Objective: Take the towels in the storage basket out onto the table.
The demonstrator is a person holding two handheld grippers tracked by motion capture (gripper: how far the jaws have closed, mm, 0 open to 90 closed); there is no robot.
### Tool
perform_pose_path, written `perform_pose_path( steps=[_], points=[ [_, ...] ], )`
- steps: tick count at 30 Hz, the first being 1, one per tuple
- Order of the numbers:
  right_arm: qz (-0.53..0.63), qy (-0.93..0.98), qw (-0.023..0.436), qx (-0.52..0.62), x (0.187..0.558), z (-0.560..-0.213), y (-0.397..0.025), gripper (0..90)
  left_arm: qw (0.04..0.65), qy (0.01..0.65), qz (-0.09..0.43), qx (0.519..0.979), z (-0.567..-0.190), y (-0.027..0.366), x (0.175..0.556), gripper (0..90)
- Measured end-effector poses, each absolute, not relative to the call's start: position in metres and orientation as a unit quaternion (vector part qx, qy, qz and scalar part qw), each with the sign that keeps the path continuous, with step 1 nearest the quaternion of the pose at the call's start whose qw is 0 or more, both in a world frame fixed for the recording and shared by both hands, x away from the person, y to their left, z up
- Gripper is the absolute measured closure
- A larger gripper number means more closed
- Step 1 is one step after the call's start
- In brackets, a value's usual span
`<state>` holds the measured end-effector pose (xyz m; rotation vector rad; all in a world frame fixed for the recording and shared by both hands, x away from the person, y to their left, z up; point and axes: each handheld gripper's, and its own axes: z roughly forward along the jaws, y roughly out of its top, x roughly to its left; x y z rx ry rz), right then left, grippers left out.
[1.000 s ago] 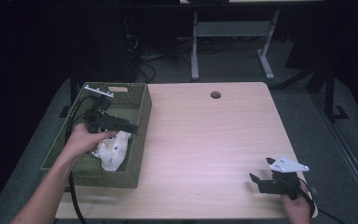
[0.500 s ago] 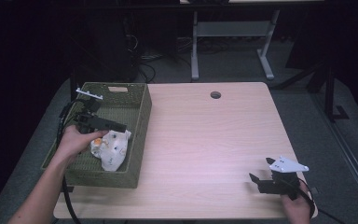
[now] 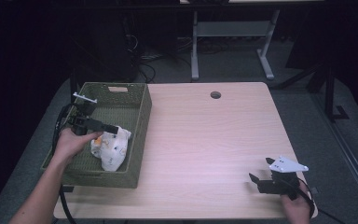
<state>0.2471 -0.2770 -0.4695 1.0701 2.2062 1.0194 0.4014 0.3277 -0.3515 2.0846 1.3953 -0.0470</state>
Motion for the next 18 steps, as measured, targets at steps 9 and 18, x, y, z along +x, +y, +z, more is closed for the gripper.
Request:
perform_pose_path(
  steps=[9, 18],
  points=[
    [0.374, 0.806, 0.242, 0.389, 0.247, -0.469, -0.277, 13.7, 0.266, 0.544, 0.000, 0.796, -0.366, 0.330, 0.409, 27.9],
    [0.376, 0.805, 0.241, 0.390, 0.246, -0.469, -0.278, 13.7, 0.207, 0.569, 0.024, 0.796, -0.378, 0.328, 0.417, 28.4]
  ],
)
